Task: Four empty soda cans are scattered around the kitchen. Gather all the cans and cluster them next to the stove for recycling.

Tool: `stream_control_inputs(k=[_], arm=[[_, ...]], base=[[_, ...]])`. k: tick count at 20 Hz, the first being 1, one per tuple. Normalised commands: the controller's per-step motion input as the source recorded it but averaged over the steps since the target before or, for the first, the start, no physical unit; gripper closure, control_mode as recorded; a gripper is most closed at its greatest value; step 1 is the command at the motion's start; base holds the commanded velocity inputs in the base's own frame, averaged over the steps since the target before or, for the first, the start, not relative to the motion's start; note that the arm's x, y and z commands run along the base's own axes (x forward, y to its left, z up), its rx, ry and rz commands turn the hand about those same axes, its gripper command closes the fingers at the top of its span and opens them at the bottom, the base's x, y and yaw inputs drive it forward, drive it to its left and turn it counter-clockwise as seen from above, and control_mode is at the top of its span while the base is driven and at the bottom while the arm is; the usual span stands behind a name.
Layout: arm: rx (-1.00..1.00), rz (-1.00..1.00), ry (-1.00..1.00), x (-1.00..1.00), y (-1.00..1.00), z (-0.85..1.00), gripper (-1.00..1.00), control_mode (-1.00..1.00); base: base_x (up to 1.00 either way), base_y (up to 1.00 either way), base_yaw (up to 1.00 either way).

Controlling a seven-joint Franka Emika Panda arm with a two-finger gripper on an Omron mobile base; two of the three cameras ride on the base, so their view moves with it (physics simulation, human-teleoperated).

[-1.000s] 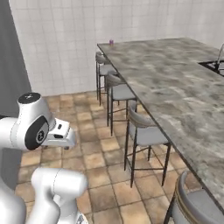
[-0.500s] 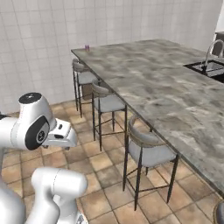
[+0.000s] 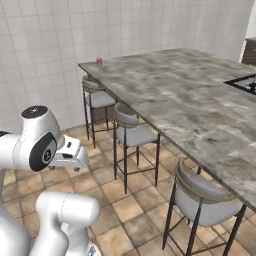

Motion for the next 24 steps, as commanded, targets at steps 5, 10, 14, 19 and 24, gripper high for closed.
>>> stream_control_inputs(k=[5,10,14,19,24], arm=[[0.00,0.00,0.00,0.00,0.00,0.00,-1.00,1.00],[0.00,0.00,0.00,0.00,0.00,0.00,-1.00,1.00],[0.00,0.00,0.00,0.00,0.00,0.00,-1.00,1.00],[0.00,0.00,0.00,0.00,0.00,0.00,-1.00,1.00],[0.00,0.00,0.00,0.00,0.00,0.00,-1.00,1.00]], base=[[1.00,0.45,-0.50],[0.40,0.76,-0.20],[0.08,1.00,0.00],[0.53,1.00,-0.14],[0.90,1.00,-0.07]])
